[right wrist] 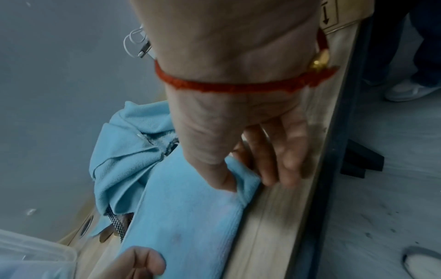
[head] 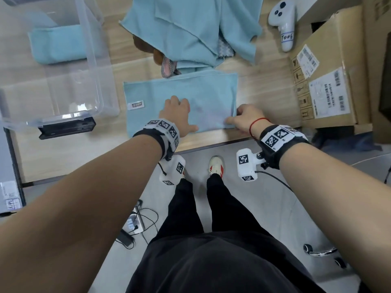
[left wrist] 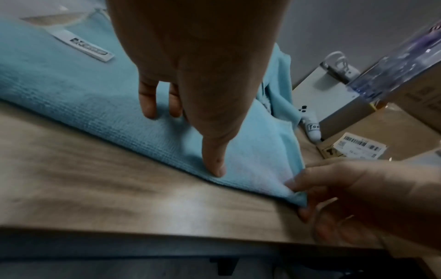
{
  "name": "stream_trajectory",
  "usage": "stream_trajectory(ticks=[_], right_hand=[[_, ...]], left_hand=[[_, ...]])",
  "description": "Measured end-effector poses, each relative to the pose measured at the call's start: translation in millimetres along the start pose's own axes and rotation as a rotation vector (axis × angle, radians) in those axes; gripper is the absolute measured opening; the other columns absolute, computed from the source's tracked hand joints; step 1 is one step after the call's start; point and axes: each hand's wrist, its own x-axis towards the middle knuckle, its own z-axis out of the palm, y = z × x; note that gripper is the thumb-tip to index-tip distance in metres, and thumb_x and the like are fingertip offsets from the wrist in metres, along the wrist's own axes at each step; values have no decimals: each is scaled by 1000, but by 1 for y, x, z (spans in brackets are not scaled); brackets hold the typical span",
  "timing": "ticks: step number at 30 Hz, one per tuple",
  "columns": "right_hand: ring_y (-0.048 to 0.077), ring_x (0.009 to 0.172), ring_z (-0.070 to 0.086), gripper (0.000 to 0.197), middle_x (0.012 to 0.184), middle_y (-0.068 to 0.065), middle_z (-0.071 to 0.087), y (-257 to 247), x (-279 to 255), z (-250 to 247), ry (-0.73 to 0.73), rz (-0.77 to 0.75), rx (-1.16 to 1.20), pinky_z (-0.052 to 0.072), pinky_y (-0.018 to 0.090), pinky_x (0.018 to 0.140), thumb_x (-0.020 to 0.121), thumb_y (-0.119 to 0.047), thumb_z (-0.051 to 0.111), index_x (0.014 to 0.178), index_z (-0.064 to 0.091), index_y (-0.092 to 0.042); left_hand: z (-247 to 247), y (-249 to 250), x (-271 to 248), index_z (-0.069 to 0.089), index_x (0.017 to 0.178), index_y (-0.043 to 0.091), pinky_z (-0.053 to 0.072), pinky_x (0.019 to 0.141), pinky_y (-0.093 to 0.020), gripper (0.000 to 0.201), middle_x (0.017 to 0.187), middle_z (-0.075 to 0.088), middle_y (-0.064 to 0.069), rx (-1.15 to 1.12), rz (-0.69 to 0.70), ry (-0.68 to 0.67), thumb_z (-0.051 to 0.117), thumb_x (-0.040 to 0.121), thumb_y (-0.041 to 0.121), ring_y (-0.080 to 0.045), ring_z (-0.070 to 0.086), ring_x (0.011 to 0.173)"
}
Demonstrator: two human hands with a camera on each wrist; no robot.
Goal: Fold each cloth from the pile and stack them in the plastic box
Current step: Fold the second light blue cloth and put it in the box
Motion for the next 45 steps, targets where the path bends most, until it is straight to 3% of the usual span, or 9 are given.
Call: stream_trajectory(ticks=[6,9,14,20,23,31,34,40,45], right_hand=[[36,66,67,4,87,28,65,11,-11,9,-34,140,456,60,44,60,87,-2,54,86,54,-5],[28,68,66,18,87,18,65,11,-16,10,-25,52,675,60,41,67,96,-1,47,84,48,-14],[14,51,54,23,79,4,67,17,-12,-4,118,-70,847,39,28,46,92,3,43,84,50,-17],[19,78,66,23,99,3,70,16,-19,1,-164,-72,553,51,33,74,87,-38,68,102,60,-22],[16,75,65,18,98,7,70,19,-20,13,-199,-176,357,55,23,66,87,-22,72,103,63,-20],[31,99,68,21,109,14,66,18,-30,9,-366,-122,880,57,42,87,101,-26,50,111,57,-9],[22,92,67,15,101,11,68,10,-29,8,-313,-150,983,57,35,83,98,-19,55,97,62,-5],[7,59,54,19,72,-1,59,23,-21,-1,77,-189,537,50,21,66,85,-16,73,72,59,-18],[28,87,64,18,94,7,61,24,-34,-4,-411,-71,762,56,50,85,93,-26,63,77,56,-20]], left_hand=[[12,-6,-13,44,113,19,44,89,-41,63,120,38,-8,6,-60,27,78,70,51,-28,39,110],[14,-6,-17,44,113,18,44,90,-41,63,121,38,-8,-9,-69,26,79,70,49,-28,38,110],[18,-12,-25,45,114,16,43,94,-42,66,121,39,-10,-11,-66,15,80,69,49,-29,39,110],[21,-10,-31,45,115,14,38,94,-37,68,122,40,-11,0,-59,-1,80,68,49,-30,40,110],[22,-13,-34,45,114,15,41,94,-38,68,122,39,-10,-5,-65,-23,81,67,49,-29,39,111],[22,-16,-34,46,114,15,36,93,-36,66,122,39,-10,-47,-43,-25,82,68,45,-30,39,111],[22,-17,-34,46,113,16,36,93,-35,66,122,38,-10,-52,-39,-29,83,67,45,-29,38,111],[23,-22,-34,46,112,18,37,91,-34,65,123,38,-9,-45,-12,-38,84,66,41,-28,38,111],[24,-23,-34,45,110,19,34,86,-31,63,122,38,-7,-56,-6,-33,85,65,40,-26,37,111]])
